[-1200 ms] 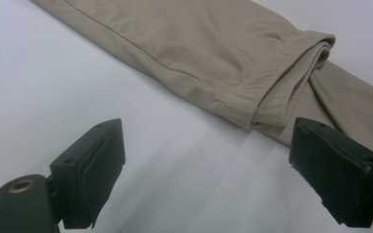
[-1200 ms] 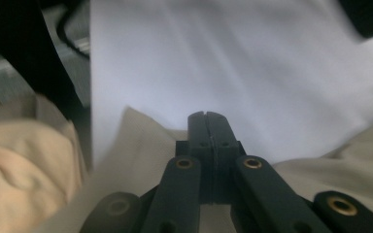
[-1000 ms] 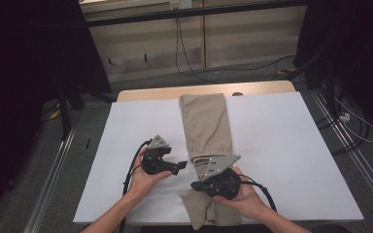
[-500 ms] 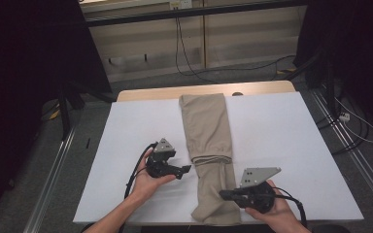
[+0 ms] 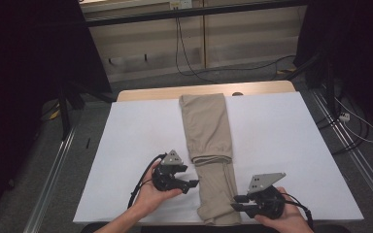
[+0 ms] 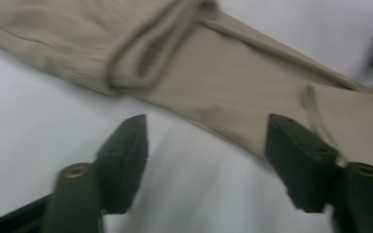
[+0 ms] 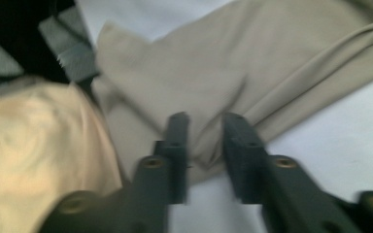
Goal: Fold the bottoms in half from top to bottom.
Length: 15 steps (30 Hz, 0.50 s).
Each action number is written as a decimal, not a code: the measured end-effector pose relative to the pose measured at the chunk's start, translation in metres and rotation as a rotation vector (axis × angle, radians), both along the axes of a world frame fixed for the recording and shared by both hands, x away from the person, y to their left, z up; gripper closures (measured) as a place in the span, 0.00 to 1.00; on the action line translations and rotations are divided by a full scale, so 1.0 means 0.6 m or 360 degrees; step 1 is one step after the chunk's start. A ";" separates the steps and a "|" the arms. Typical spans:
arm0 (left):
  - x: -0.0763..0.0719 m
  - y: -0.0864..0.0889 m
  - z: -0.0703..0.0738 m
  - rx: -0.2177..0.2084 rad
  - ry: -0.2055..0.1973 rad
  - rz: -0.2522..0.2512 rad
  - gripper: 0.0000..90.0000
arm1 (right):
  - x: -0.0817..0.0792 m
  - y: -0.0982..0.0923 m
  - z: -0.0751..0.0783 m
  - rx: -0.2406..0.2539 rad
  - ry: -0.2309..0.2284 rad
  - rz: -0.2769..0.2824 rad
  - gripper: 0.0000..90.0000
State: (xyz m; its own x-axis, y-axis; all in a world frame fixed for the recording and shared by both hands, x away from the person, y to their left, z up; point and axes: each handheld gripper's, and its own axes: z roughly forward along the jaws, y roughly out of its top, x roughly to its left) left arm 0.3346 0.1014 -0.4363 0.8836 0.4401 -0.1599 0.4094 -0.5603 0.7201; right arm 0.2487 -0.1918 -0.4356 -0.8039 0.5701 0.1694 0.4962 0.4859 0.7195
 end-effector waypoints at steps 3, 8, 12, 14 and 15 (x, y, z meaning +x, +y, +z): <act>-0.026 -0.010 -0.005 0.0033 0.0010 -0.0096 0.56 | 0.024 0.007 0.008 0.0018 -0.0051 -0.0026 0.78; -0.044 -0.032 -0.010 0.0056 0.0016 -0.0209 0.64 | 0.078 0.045 -0.006 -0.0060 -0.0052 -0.0057 0.90; -0.062 -0.044 -0.018 0.0141 -0.0041 -0.0282 0.61 | 0.086 0.056 -0.026 -0.0119 -0.0028 -0.0036 0.89; -0.069 -0.046 -0.016 0.0148 -0.0049 -0.0302 0.59 | 0.075 0.051 -0.025 -0.0095 -0.0008 0.0001 0.85; -0.072 -0.047 -0.016 0.0137 -0.0040 -0.0324 0.58 | 0.068 0.048 -0.025 -0.0086 0.0002 0.0029 0.85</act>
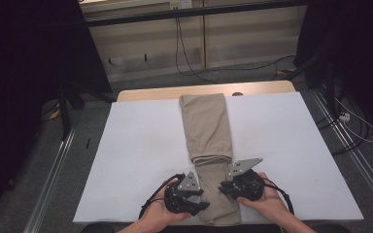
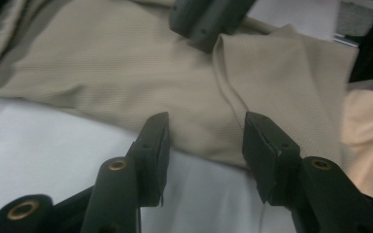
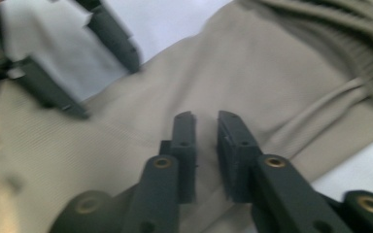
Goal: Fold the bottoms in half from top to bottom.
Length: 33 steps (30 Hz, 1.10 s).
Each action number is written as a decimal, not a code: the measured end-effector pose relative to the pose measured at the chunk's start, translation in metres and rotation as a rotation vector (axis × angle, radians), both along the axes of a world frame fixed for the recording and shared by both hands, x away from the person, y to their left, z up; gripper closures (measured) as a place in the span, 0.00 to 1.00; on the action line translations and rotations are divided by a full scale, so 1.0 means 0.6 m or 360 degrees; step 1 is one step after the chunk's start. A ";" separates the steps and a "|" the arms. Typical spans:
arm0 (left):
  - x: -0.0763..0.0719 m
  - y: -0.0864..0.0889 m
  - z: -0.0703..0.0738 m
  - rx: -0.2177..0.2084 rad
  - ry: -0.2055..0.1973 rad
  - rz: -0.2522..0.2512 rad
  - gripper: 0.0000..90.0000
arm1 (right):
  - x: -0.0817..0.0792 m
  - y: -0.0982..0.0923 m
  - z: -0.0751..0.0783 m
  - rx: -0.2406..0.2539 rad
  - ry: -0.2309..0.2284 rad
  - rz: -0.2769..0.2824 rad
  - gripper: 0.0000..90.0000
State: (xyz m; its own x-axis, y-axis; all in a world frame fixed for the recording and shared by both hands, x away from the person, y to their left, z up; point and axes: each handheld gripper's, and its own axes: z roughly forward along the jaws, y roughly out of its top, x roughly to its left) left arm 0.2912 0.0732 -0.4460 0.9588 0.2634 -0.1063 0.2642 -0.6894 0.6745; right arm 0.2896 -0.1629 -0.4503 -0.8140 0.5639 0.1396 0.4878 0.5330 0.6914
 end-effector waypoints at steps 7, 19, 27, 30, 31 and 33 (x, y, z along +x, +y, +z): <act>-0.012 -0.001 0.011 -0.0072 0.0000 -0.0043 0.51 | -0.043 -0.010 0.004 0.0001 0.0057 0.0131 0.68; -0.014 -0.008 0.005 -0.0065 -0.0013 -0.0137 0.66 | -0.097 -0.039 0.006 0.0005 0.0070 0.0126 0.53; -0.022 0.000 0.002 -0.0031 0.0086 -0.0155 0.64 | -0.060 -0.053 0.014 0.0058 0.0019 -0.0049 0.57; -0.012 0.007 0.008 -0.0042 0.0038 -0.0081 0.57 | -0.039 -0.054 0.018 0.0048 -0.0016 -0.0106 0.59; -0.004 0.009 0.011 -0.0057 0.0003 -0.0040 0.52 | -0.030 -0.054 0.020 0.0045 -0.0027 -0.0117 0.61; 0.019 0.015 0.016 -0.0089 -0.0026 0.0060 0.48 | -0.010 -0.052 0.025 0.0038 -0.0060 -0.0134 0.62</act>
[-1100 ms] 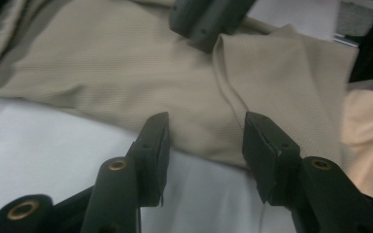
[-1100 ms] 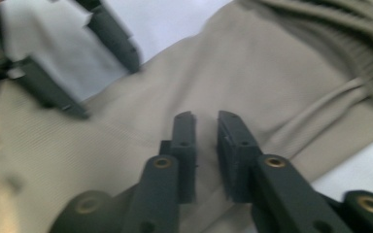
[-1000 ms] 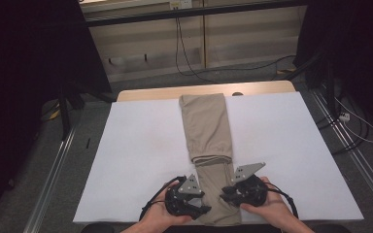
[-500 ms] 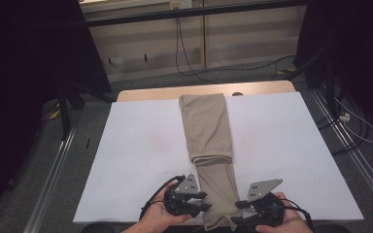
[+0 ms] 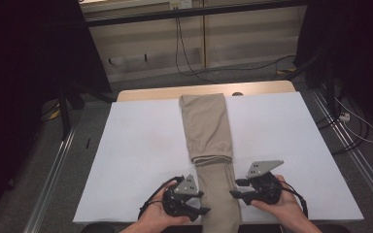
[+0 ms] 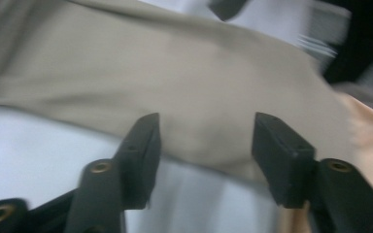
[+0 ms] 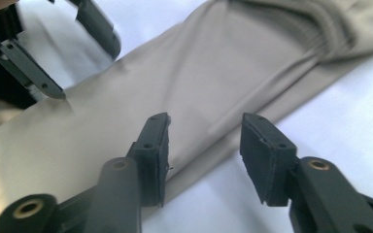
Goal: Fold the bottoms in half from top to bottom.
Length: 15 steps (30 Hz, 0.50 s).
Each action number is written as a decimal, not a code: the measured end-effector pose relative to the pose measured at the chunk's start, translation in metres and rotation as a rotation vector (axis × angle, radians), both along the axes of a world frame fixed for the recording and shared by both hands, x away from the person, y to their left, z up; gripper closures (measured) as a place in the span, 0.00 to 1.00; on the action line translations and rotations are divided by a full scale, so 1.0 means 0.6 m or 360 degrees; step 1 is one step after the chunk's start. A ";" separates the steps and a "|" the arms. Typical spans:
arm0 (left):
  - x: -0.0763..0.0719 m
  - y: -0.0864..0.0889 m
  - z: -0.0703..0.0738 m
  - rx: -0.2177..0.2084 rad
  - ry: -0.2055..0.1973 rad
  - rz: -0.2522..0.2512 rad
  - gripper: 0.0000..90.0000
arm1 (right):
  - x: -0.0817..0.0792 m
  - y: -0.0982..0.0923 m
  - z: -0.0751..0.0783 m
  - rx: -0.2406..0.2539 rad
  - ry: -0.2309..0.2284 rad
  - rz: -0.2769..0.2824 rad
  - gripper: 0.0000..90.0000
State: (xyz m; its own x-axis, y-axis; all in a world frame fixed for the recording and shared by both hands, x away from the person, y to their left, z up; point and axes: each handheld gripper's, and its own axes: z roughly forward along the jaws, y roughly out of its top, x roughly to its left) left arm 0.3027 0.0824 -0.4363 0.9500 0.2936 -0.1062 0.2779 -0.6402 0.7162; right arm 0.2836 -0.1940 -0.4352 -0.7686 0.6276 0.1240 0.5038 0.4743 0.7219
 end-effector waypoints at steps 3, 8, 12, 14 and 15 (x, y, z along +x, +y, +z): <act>0.038 0.009 0.004 -0.0052 -0.0001 0.0142 0.42 | 0.040 0.003 0.006 -0.0024 -0.0067 -0.0048 0.63; 0.103 0.016 0.008 -0.0057 -0.0052 0.0303 0.40 | 0.105 0.013 0.008 -0.0089 -0.0119 -0.0117 0.61; 0.150 0.014 0.017 -0.0056 -0.0123 0.0392 0.48 | 0.131 0.029 0.015 -0.0130 -0.0167 -0.0082 0.59; 0.166 0.011 0.012 -0.0091 -0.0110 0.0398 0.52 | 0.135 0.033 0.011 -0.0175 -0.0188 -0.0082 0.61; 0.169 0.010 0.007 -0.0097 -0.0084 0.0388 0.53 | 0.137 0.032 0.005 -0.0182 -0.0174 -0.0077 0.62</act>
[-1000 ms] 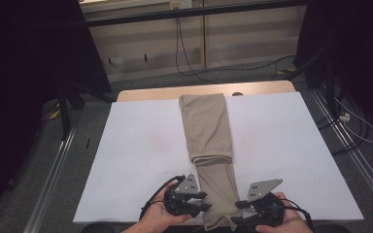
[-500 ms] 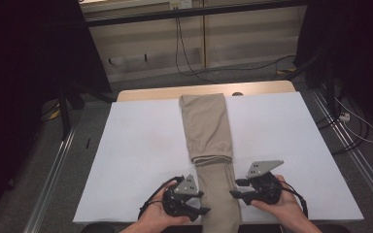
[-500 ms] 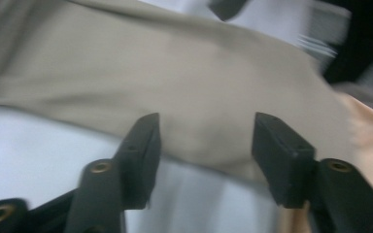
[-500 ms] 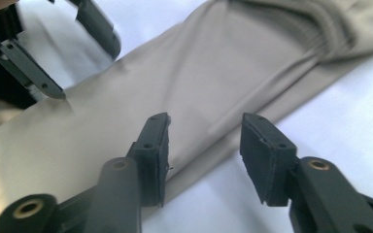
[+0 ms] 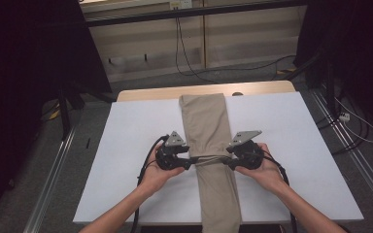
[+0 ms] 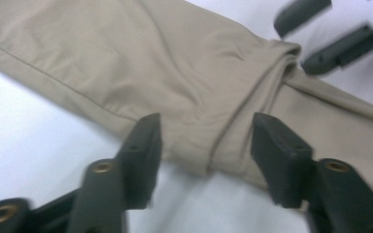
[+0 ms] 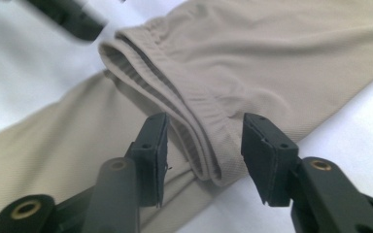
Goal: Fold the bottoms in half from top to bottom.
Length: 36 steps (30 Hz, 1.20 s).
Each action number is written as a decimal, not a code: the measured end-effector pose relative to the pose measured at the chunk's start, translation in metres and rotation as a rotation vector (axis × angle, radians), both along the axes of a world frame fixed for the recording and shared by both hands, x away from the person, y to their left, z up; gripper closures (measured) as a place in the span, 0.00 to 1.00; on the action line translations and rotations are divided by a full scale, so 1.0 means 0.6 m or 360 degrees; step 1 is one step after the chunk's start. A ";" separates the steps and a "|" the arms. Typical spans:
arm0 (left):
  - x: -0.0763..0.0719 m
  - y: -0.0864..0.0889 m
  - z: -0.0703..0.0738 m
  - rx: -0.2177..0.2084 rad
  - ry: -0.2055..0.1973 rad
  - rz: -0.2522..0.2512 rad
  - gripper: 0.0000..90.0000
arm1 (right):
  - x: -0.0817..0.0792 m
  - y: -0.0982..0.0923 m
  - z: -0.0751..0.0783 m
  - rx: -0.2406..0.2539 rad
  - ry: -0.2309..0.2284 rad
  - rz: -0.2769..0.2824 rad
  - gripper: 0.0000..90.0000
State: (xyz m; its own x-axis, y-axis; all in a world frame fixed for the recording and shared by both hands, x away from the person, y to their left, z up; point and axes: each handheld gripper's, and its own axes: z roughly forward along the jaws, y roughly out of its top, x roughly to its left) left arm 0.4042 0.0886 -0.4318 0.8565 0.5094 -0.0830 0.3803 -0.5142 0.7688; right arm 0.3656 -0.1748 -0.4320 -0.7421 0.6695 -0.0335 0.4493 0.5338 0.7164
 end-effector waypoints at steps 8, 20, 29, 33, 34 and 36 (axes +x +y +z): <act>-0.014 -0.014 -0.001 0.0010 -0.0037 -0.0082 0.54 | 0.006 -0.008 -0.014 0.0069 -0.0036 -0.0095 0.80; 0.001 -0.007 -0.003 -0.0090 -0.0023 -0.0006 0.91 | 0.014 -0.009 -0.009 0.0116 -0.0053 -0.0128 0.95; -0.045 0.006 0.040 -0.0187 -0.0042 -0.0110 0.91 | -0.035 -0.025 0.042 0.0235 -0.0103 -0.0074 0.95; -0.073 0.016 0.047 -0.0201 -0.0005 -0.0167 0.91 | -0.064 -0.027 0.046 0.0270 -0.0078 -0.0023 0.95; -0.080 0.017 0.046 -0.0201 0.0002 -0.0180 0.91 | -0.072 -0.027 0.047 0.0273 -0.0077 -0.0010 0.95; -0.098 0.019 0.047 -0.0178 0.0008 -0.0222 0.91 | -0.090 -0.028 0.048 0.0287 -0.0058 0.0010 0.95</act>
State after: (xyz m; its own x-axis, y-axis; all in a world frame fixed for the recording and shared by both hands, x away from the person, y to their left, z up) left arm 0.3456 0.1000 -0.4039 0.9175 0.3732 -0.1372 0.3155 -0.4735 0.8223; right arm 0.3117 -0.1914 -0.4030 -0.7469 0.6623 0.0597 0.4184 0.3982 0.8163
